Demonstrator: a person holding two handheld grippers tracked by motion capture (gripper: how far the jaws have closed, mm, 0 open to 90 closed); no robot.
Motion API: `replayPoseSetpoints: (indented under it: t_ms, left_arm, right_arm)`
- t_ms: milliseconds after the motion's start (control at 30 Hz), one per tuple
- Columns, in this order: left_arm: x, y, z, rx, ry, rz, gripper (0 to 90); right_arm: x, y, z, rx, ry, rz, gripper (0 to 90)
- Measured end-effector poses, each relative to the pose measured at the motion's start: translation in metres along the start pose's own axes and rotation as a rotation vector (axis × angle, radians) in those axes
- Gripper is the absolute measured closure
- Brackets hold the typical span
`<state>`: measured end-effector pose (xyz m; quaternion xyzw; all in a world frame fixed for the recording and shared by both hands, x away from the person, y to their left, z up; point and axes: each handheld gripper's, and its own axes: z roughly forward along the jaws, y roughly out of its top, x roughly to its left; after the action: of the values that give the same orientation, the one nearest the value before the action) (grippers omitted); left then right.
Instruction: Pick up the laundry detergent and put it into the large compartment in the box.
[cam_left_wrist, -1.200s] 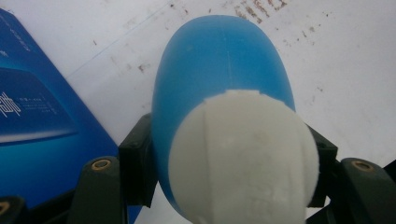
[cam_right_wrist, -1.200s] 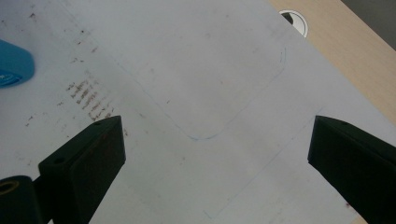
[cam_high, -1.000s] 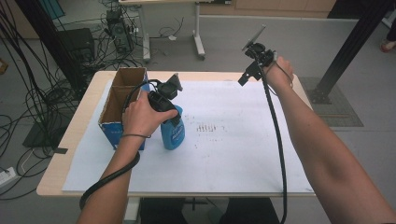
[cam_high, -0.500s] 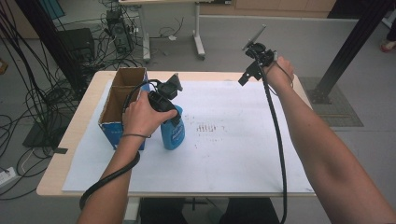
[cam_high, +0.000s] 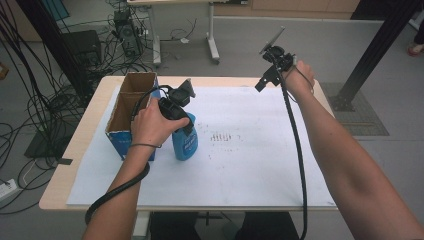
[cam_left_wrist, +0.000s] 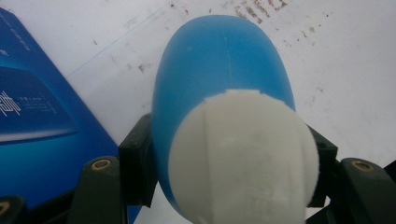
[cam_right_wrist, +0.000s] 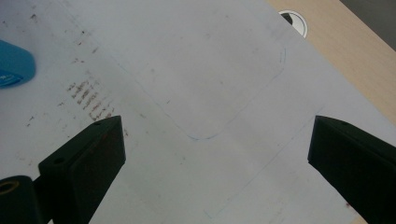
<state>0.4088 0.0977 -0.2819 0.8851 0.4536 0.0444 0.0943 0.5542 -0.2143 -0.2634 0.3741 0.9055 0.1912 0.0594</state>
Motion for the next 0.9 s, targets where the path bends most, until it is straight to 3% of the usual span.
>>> replayPoseSetpoints:
  t_ms: [900]
  left_arm:
    - [-0.0004,0.0003,-0.0001,0.005,0.002,-0.003,37.7]
  right_arm:
    - [0.0001,0.0001,-0.0014,0.001,-0.006,-0.005,4.0]
